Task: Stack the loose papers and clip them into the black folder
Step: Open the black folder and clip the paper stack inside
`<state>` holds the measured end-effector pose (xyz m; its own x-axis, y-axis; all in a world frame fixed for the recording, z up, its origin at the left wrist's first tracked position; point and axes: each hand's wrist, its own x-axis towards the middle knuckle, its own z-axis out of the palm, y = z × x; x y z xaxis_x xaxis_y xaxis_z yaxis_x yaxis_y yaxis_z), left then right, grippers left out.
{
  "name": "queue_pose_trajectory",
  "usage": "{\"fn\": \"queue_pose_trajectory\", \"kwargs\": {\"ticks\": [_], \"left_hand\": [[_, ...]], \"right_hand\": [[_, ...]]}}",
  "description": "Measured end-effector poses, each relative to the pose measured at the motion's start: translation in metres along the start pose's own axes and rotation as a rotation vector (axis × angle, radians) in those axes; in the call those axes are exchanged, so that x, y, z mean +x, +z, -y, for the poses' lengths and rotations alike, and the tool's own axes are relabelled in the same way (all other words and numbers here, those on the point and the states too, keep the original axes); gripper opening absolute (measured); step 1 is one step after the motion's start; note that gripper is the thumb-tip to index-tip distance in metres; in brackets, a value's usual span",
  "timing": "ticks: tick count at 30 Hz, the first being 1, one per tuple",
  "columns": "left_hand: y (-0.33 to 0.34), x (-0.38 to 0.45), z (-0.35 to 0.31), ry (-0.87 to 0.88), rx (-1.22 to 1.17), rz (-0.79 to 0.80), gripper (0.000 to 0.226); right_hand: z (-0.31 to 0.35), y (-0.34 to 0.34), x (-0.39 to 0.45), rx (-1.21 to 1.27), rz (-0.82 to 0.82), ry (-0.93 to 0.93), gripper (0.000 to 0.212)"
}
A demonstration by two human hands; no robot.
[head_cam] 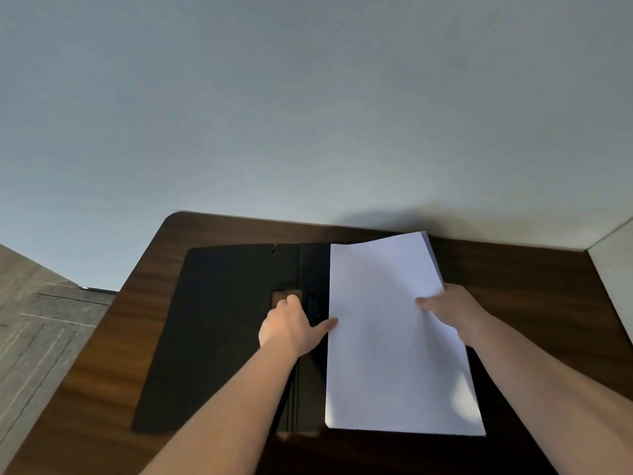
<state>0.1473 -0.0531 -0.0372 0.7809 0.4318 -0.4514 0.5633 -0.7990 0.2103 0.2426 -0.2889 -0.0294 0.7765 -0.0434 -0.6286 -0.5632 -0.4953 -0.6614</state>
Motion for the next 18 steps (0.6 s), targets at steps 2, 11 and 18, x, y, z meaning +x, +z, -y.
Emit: {"fn": "queue_pose_trajectory", "kwargs": {"ticks": [2, 11, 18], "left_hand": [[0.005, 0.003, -0.003, 0.007, 0.041, -0.045, 0.069], [0.010, 0.011, 0.004, 0.145, 0.026, -0.090, 0.035], [0.002, 0.020, 0.025, 0.285, -0.093, -0.040, 0.037]], "right_hand": [[0.002, 0.001, 0.004, 0.001, -0.002, -0.008, 0.040], [0.016, 0.013, 0.004, -0.120, 0.018, -0.118, 0.034], [0.020, 0.019, 0.008, -0.195, 0.026, -0.135, 0.032]]}}
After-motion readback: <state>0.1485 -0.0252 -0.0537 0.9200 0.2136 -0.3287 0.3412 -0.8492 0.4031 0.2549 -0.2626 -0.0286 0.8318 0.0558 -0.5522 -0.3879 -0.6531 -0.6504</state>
